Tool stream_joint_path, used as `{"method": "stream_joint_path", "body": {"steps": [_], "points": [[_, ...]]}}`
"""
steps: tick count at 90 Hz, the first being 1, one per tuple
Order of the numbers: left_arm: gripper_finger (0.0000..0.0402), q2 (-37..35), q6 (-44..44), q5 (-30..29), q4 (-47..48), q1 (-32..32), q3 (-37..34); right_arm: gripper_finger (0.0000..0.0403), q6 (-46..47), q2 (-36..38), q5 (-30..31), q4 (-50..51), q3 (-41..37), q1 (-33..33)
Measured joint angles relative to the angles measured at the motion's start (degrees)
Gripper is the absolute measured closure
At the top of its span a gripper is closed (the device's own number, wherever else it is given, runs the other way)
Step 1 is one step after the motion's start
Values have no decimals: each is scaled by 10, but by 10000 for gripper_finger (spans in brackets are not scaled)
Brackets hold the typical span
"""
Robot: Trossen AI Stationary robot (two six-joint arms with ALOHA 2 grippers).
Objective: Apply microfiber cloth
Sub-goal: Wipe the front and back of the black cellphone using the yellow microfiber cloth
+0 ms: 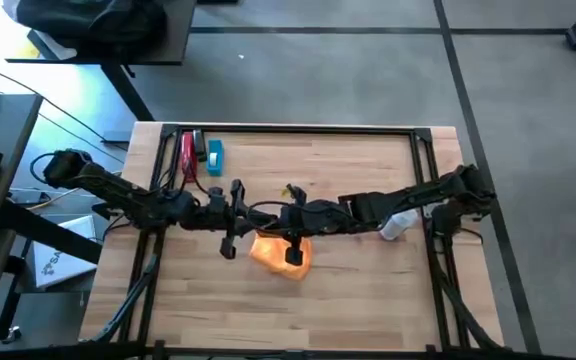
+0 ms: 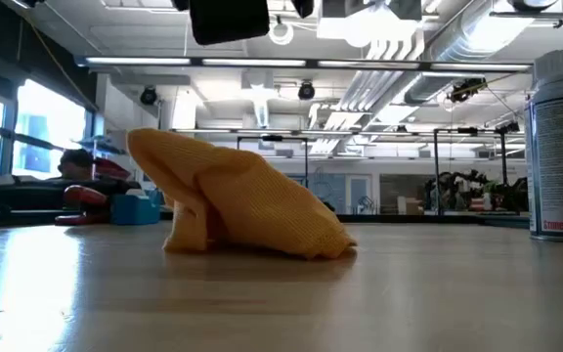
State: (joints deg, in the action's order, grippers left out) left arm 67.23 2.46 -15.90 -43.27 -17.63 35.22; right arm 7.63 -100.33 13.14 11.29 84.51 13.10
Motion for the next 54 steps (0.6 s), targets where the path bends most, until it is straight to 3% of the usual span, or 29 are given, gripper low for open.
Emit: {"method": "stream_joint_path", "body": {"steps": [12,26,41,54], "points": [[396,-13,10,-7,9,-2,0,369,-15,3,3,0,0,0],[397,-58,14,-31,72,-17,0,294,-26,7,3,46,21,1],[397,-130,17,-109,157,-50,0,215,-27,8,29,100,32,12],[397,-177,43,-191,235,-74,0,173,-35,7,68,96,4,31]]}}
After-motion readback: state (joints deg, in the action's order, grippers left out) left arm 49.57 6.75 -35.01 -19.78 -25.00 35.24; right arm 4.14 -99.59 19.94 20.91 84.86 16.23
